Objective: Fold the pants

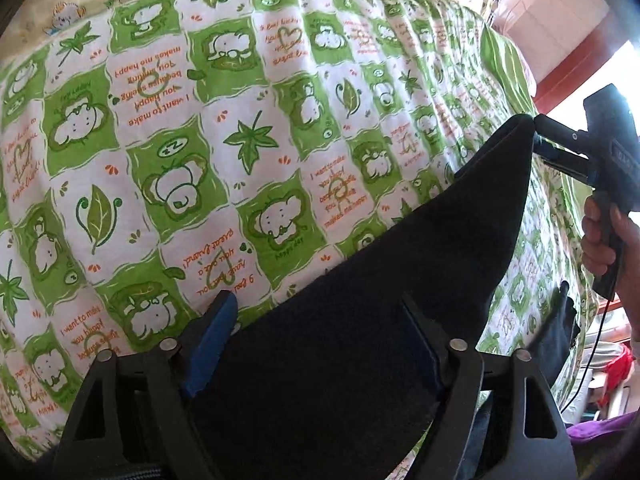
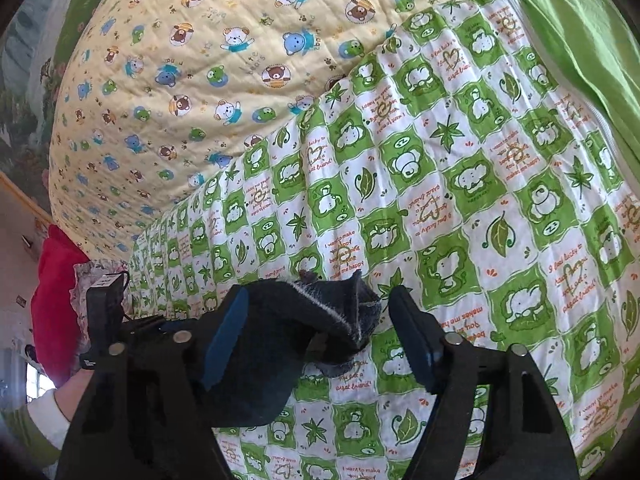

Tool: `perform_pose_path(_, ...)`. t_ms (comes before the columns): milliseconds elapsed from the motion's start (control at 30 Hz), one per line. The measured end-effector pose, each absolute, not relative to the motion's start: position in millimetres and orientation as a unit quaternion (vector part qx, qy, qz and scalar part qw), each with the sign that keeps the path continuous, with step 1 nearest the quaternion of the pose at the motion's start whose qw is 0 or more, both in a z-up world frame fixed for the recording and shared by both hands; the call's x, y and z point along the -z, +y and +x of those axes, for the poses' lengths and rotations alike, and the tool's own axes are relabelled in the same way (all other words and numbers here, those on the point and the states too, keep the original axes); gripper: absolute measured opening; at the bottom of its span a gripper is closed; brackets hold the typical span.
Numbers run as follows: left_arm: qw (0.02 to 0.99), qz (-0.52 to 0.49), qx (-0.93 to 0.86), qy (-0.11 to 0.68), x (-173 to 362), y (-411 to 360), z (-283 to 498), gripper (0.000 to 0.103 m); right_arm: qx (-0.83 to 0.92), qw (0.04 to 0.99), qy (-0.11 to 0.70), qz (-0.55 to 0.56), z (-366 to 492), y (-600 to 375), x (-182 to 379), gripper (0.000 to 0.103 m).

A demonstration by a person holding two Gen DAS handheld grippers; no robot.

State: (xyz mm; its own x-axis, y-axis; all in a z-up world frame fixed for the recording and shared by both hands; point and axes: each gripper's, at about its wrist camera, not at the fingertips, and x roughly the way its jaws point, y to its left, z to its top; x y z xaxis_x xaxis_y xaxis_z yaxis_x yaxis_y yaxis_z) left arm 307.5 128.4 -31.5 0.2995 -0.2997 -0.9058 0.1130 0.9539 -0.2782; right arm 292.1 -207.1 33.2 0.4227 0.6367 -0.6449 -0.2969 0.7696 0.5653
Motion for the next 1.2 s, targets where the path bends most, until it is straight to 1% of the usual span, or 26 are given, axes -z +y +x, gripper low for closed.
perform_pose_path(33,0.8,-0.084,0.133,0.579,32,129,308,0.072,-0.285,0.823,0.456,0.185,292,-206,-34,0.052)
perform_pose_path(67,0.797,-0.088,0.142,0.581,31,129,308,0.063,-0.285,0.824,0.454,0.182,291,-205,-35,0.047)
perform_pose_path(100,0.794,-0.091,0.148,0.583,31,129,308,0.057,-0.286,0.826,0.452,0.177,290,-204,-37,0.036)
perform_pose_path(133,0.789,-0.09,0.153,0.588,31,128,308,0.042,-0.287,0.827,0.451,0.172,288,-203,-39,0.022)
perform_pose_path(167,0.783,-0.085,0.159,0.596,31,125,307,0.028,-0.287,0.828,0.452,0.169,287,-202,-40,0.016)
perform_pose_path(267,0.78,-0.065,0.178,0.597,22,113,298,0.013,-0.288,0.831,0.447,0.165,282,-207,-47,0.008)
perform_pose_path(333,0.781,-0.056,0.188,0.593,14,107,286,0.012,-0.29,0.833,0.442,0.163,278,-212,-53,0.005)
perform_pose_path(500,0.789,-0.04,0.197,0.58,-6,92,253,0.007,-0.298,0.84,0.432,0.136,260,-227,-70,0.004)
perform_pose_path(700,0.803,-0.05,0.191,0.562,-22,80,211,0.005,-0.329,0.842,0.425,0.056,222,-239,-85,0.004)
perform_pose_path(900,0.806,-0.063,0.196,0.555,-31,64,171,0.005,-0.34,0.831,0.44,0.021,182,-258,-76,0.004)
perform_pose_path(1200,0.805,-0.077,0.2,0.554,-30,31,127,0.004,-0.338,0.822,0.457,0.002,128,-287,-55,0.003)
